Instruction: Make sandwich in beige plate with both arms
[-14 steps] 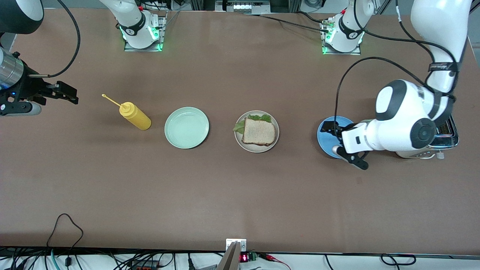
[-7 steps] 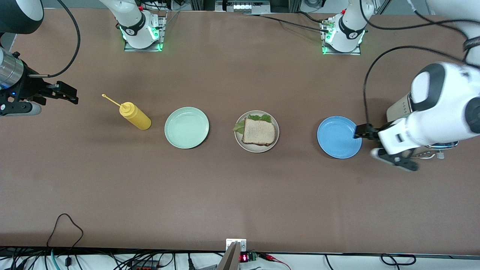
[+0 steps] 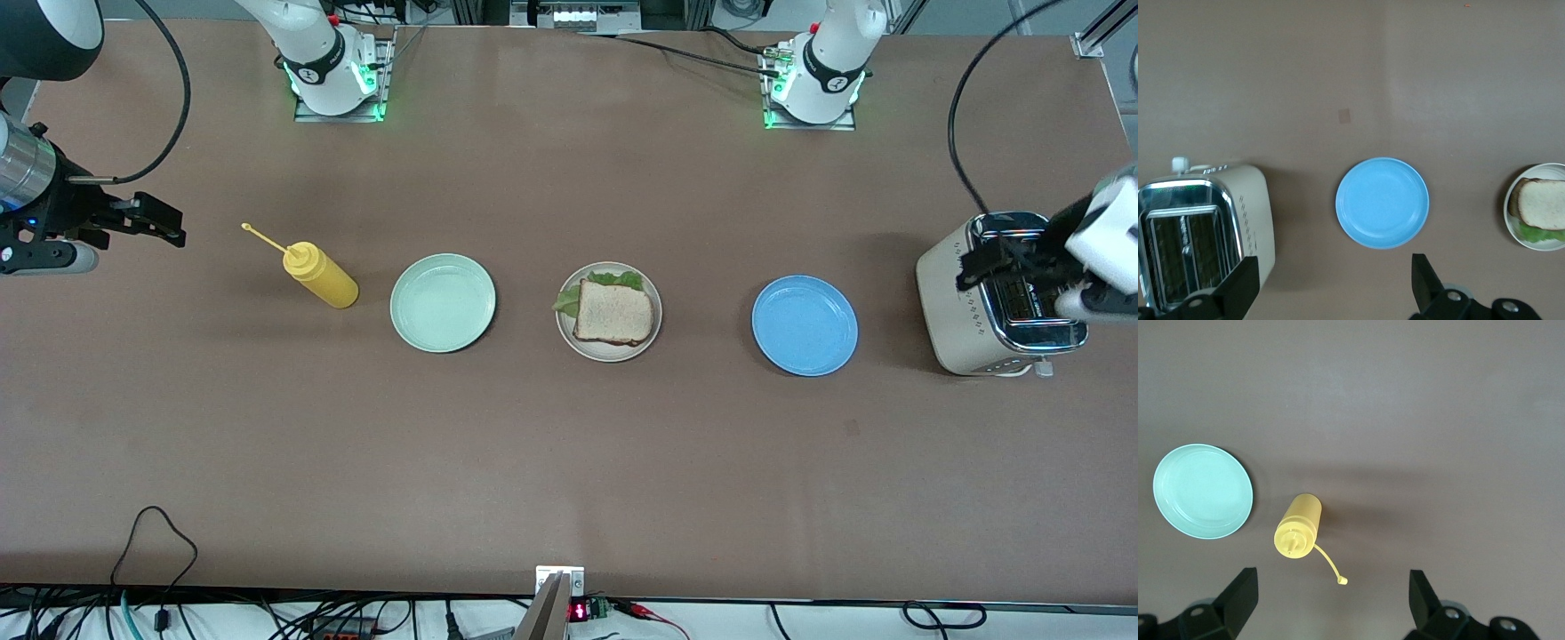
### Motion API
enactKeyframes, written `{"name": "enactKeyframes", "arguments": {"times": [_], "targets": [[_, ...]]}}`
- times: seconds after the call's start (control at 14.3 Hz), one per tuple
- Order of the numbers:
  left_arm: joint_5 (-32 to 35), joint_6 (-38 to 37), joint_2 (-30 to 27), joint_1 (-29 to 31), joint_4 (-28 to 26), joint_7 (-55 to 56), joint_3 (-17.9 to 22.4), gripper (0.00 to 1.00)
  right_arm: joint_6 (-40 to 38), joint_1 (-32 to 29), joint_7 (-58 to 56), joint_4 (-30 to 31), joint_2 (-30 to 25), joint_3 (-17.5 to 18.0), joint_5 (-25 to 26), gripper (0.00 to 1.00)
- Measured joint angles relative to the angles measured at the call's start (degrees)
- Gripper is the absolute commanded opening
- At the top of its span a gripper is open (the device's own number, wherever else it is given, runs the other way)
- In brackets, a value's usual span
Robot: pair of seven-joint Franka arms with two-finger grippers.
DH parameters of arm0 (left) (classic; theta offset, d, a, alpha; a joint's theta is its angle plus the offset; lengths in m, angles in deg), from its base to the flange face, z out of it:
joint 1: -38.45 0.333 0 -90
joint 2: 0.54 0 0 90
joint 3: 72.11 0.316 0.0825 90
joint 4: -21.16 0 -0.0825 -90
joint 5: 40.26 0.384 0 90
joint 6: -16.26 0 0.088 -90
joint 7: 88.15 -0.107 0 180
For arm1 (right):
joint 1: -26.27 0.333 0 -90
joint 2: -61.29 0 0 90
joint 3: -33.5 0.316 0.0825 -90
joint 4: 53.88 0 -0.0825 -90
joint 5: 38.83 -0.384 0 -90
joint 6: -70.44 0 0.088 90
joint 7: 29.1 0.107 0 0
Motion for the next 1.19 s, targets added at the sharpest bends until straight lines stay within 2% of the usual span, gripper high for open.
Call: {"name": "enactKeyframes", "arguments": {"times": [0.21, 0.7, 1.19], "targets": [[0.03, -3.01, -2.28, 0.01, -0.06, 0.52, -0.27, 1.0, 0.0, 0.0, 0.0, 0.0, 0.0, 0.0, 0.0, 1.0], [0.04, -3.67, -2.87, 1.3, -2.06, 0.66, -0.94, 1.0, 0.0, 0.01, 0.0, 0.0, 0.0, 0.0, -0.01, 1.0], [0.04, -4.01, -10.47, 1.67, -9.83, 1.56, -2.73, 1.0, 0.0, 0.02, 0.0, 0.0, 0.01, 0.02, -0.01, 1.0]]}}
